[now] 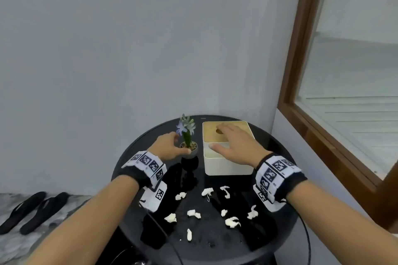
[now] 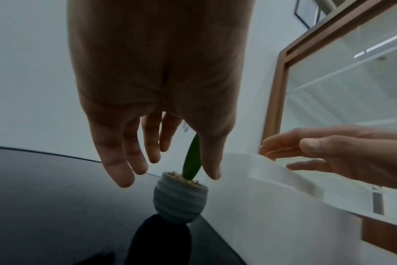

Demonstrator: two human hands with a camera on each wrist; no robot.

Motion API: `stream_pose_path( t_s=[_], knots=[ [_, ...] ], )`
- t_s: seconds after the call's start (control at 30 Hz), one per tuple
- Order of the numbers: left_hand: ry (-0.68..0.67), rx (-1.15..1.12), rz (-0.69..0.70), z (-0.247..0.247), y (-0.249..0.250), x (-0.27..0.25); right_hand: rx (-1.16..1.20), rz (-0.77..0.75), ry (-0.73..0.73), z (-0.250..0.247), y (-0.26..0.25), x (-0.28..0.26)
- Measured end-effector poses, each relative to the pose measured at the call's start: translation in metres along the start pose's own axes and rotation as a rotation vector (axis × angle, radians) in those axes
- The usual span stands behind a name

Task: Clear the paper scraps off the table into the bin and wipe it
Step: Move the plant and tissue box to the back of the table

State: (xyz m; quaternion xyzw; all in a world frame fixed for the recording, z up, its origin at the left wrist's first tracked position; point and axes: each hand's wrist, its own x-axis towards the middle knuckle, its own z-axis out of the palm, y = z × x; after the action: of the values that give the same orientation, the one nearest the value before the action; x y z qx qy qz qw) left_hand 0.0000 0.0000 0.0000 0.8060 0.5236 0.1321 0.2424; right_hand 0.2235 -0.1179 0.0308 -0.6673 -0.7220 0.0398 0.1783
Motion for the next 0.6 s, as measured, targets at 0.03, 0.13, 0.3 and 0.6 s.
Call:
stream_pose_path(
  t_s=[0.03, 0.13, 0.3, 0.6],
  knots=[
    [-0.024, -0.002, 0.006, 0.000, 0.002, 0.005, 0.007, 0.009, -0.012, 0.003, 0.001, 0.006],
    [-0.105, 0.035, 0.018, 0.003, 0.004, 0.015, -0.013, 0.026, -0.057, 0.006, 0.001, 0.019],
    [-0.069, 0.054, 0.008, 0.014, 0.002, 0.022, -0.049, -0.020, -0.099, 0.013, 0.000, 0.030],
    [0.006, 0.023, 0.000, 0.006, -0.006, 0.038, -0.222, -0.115, -0.090, 0.032, 0.010, 0.027]
  ],
)
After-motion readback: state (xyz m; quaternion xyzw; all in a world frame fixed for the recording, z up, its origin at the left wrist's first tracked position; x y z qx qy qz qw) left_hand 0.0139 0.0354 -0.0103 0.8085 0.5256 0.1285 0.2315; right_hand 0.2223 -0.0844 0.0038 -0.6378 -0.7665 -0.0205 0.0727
